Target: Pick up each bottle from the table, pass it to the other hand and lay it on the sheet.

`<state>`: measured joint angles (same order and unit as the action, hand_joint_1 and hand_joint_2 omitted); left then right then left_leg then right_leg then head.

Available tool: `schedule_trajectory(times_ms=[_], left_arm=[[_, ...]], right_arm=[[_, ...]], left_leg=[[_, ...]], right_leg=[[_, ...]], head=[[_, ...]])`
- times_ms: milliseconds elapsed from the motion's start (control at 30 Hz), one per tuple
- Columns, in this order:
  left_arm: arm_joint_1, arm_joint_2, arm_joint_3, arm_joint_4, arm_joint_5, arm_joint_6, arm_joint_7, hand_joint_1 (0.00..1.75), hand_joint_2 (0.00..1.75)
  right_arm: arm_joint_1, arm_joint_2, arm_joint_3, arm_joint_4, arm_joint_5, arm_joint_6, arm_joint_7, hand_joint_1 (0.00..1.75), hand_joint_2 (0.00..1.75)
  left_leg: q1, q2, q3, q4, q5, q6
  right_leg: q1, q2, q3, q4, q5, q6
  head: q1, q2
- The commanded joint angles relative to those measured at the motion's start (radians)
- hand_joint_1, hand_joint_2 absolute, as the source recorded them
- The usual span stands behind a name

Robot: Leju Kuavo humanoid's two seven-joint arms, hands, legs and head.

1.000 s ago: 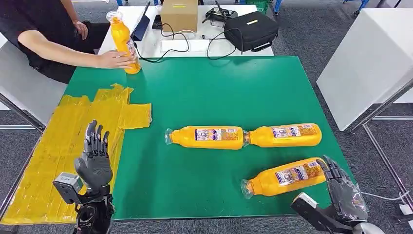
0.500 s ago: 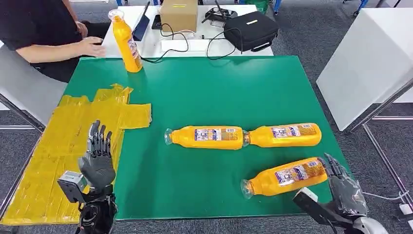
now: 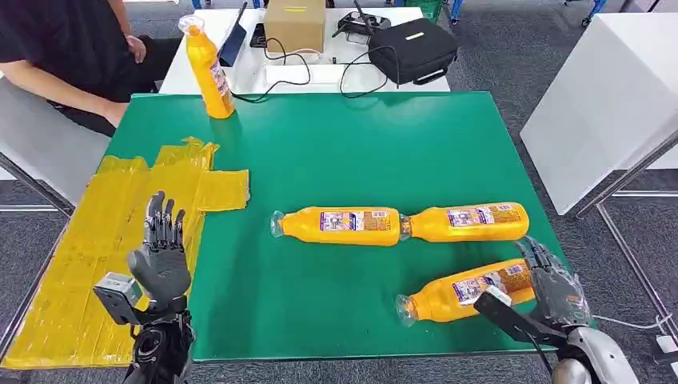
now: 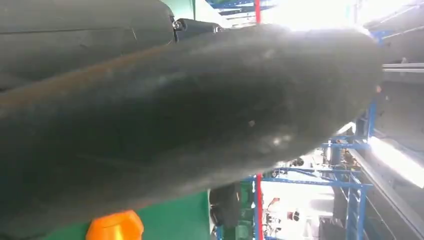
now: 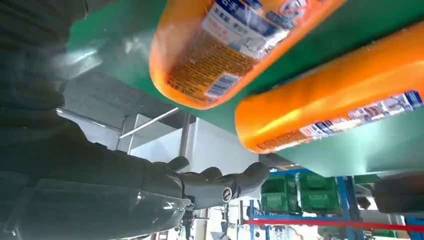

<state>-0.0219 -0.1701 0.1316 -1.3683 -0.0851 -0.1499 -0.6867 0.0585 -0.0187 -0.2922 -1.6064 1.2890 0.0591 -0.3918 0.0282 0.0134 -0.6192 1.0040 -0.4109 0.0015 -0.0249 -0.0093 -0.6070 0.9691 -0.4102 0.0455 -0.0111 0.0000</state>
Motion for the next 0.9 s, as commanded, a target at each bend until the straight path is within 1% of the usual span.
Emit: schedule_trajectory(times_ms=[33, 67, 100, 133, 167, 200, 300, 333, 367, 400, 433, 467, 633, 667, 700, 733, 767, 800, 867, 900], left_arm=[[-0.043, -0.006, -0.032, 0.058, -0.010, 0.006, 0.015, 0.00, 0.00], [-0.046, -0.006, -0.036, 0.059, -0.006, 0.010, 0.019, 0.00, 0.00], [-0.052, -0.004, -0.040, 0.063, -0.006, 0.010, 0.020, 0.00, 0.00], [-0.056, -0.005, -0.042, 0.066, -0.005, 0.010, 0.020, 0.00, 0.00], [-0.059, -0.003, -0.044, 0.070, -0.004, 0.010, 0.021, 0.00, 0.00], [-0.060, -0.003, -0.045, 0.072, -0.003, 0.011, 0.021, 0.00, 0.00], [-0.066, -0.001, -0.051, 0.076, -0.003, 0.011, 0.021, 0.00, 0.00], [-0.069, -0.003, -0.053, 0.076, -0.003, 0.010, 0.022, 0.00, 0.00], [-0.083, -0.001, -0.062, 0.090, -0.002, 0.012, 0.022, 0.00, 0.00], [-0.084, -0.002, -0.064, 0.092, -0.001, 0.013, 0.022, 0.00, 0.00], [-0.095, -0.003, -0.071, 0.105, 0.000, 0.014, 0.023, 0.00, 0.00], [-0.103, -0.004, -0.075, 0.112, 0.001, 0.016, 0.023, 0.00, 0.00], [-0.110, -0.010, -0.083, 0.109, 0.002, 0.024, 0.029, 0.00, 0.00], [-0.110, -0.010, -0.083, 0.109, 0.002, 0.024, 0.029, 0.00, 0.00], [-0.110, -0.010, -0.083, 0.109, 0.002, 0.024, 0.029, 0.00, 0.00], [-0.110, -0.010, -0.083, 0.109, 0.002, 0.024, 0.029, 0.00, 0.00], [-0.110, -0.010, -0.083, 0.109, 0.002, 0.024, 0.029, 0.00, 0.00], [-0.110, -0.010, -0.083, 0.109, 0.002, 0.024, 0.029, 0.00, 0.00], [-0.106, -0.011, -0.085, 0.104, 0.003, 0.024, 0.030, 0.00, 0.00], [-0.105, -0.013, -0.087, 0.100, 0.003, 0.024, 0.031, 0.00, 0.00]], right_arm=[[0.051, 0.024, -0.029, -0.002, 0.017, 0.026, 0.000, 0.00, 1.75], [0.054, 0.027, -0.035, -0.002, 0.023, 0.032, -0.005, 0.00, 1.75], [0.060, 0.029, -0.035, -0.001, 0.029, 0.038, -0.008, 0.00, 1.75], [0.069, 0.035, -0.037, -0.006, 0.034, 0.040, -0.009, 0.00, 1.75], [0.076, 0.040, -0.039, -0.013, 0.037, 0.039, -0.010, 0.00, 1.75], [0.081, 0.044, -0.040, -0.019, 0.040, 0.038, -0.012, 0.00, 1.75], [0.091, 0.050, -0.042, -0.028, 0.051, 0.044, -0.017, 0.00, 1.75], [0.094, 0.052, -0.043, -0.028, 0.051, 0.044, -0.017, 0.00, 1.75], [0.097, 0.059, -0.052, -0.031, 0.064, 0.051, -0.022, 0.00, 1.75], [0.098, 0.060, -0.052, -0.030, 0.065, 0.053, -0.023, 0.00, 1.75], [0.094, 0.067, -0.054, -0.021, 0.074, 0.054, -0.024, 0.00, 1.75], [0.092, 0.070, -0.054, -0.015, 0.079, 0.054, -0.021, 0.00, 1.75], [0.083, 0.092, -0.050, -0.008, 0.095, 0.053, -0.013, 0.00, 1.75], [0.083, 0.092, -0.050, -0.008, 0.095, 0.053, -0.013, 0.00, 1.75], [0.083, 0.092, -0.050, -0.008, 0.095, 0.053, -0.013, 0.00, 1.75], [0.083, 0.092, -0.050, -0.008, 0.095, 0.053, -0.013, 0.00, 1.75], [0.083, 0.092, -0.050, -0.008, 0.095, 0.053, -0.013, 0.00, 1.75], [0.083, 0.092, -0.050, -0.008, 0.095, 0.053, -0.013, 0.00, 1.75], [0.087, 0.092, -0.056, -0.017, 0.095, 0.054, -0.014, 0.00, 1.75], [0.091, 0.092, -0.059, -0.024, 0.094, 0.053, -0.018, 0.00, 1.75]], left_leg=[[0.000, -0.003, 0.003, -0.001, -0.001, 0.001], [-0.001, -0.005, 0.005, 0.000, -0.002, 0.002], [0.000, -0.003, 0.003, 0.000, -0.001, 0.001], [0.000, -0.003, 0.004, -0.001, -0.001, 0.001], [0.000, -0.002, 0.002, -0.001, 0.000, 0.001], [0.000, -0.003, 0.004, 0.000, -0.002, 0.001], [-0.001, -0.002, 0.003, -0.001, -0.001, 0.001], [-0.001, -0.003, 0.005, -0.001, -0.002, 0.001], [0.000, -0.002, 0.003, -0.001, -0.001, 0.001], [-0.001, -0.003, 0.006, 0.000, -0.002, 0.002], [-0.001, -0.004, 0.003, -0.001, -0.001, 0.001], [0.000, -0.004, 0.005, 0.000, -0.002, 0.002], [0.000, -0.002, 0.004, -0.001, -0.001, 0.001], [-0.001, -0.001, 0.002, -0.001, 0.000, 0.001], [-0.001, -0.002, 0.005, -0.001, -0.001, 0.001], [0.000, -0.002, 0.003, -0.001, -0.001, 0.001], [-0.001, -0.002, 0.006, -0.001, -0.002, 0.001], [0.000, -0.002, 0.003, -0.001, -0.001, 0.001], [-0.001, -0.002, 0.006, -0.001, -0.002, 0.002], [-0.001, -0.002, 0.004, -0.001, -0.001, 0.001]], right_leg=[[0.000, -0.002, 0.004, 0.000, -0.002, -0.002], [0.000, -0.003, 0.006, 0.000, -0.003, -0.003], [0.000, -0.002, 0.003, 0.000, -0.001, -0.002], [0.000, -0.002, 0.004, 0.000, -0.002, -0.003], [0.000, -0.001, 0.002, 0.000, -0.001, -0.002], [0.000, -0.002, 0.005, 0.000, -0.002, -0.003], [0.000, -0.001, 0.003, 0.000, -0.001, -0.002], [0.000, -0.002, 0.005, 0.000, -0.002, -0.003], [0.000, -0.001, 0.003, 0.000, -0.001, -0.002], [0.000, -0.001, 0.006, 0.000, -0.003, -0.003], [0.000, -0.002, 0.004, 0.000, -0.002, -0.002], [0.000, -0.002, 0.006, 0.000, -0.003, -0.003], [0.000, -0.001, 0.004, 0.000, -0.001, -0.003], [0.000, 0.000, 0.002, 0.000, -0.001, -0.002], [0.000, -0.001, 0.005, 0.000, -0.002, -0.003], [0.000, -0.001, 0.003, -0.001, -0.001, -0.002], [0.000, 0.000, 0.006, 0.000, -0.002, -0.003], [0.000, 0.000, 0.003, 0.000, -0.001, -0.002], [0.000, -0.001, 0.006, 0.000, -0.003, -0.004], [0.000, -0.001, 0.004, 0.000, -0.002, -0.002]], head=[[0.000, 0.000], [0.000, 0.000], [0.000, 0.000], [0.000, 0.000], [0.000, 0.000], [0.000, 0.000], [0.000, 0.000], [0.000, 0.000], [-0.001, 0.000], [0.000, 0.000], [0.000, 0.000], [0.000, 0.000], [0.000, 0.000], [0.000, 0.000], [0.000, 0.000], [0.000, 0.000], [-0.001, 0.000], [0.000, 0.000], [0.000, 0.000], [0.000, 0.000]])
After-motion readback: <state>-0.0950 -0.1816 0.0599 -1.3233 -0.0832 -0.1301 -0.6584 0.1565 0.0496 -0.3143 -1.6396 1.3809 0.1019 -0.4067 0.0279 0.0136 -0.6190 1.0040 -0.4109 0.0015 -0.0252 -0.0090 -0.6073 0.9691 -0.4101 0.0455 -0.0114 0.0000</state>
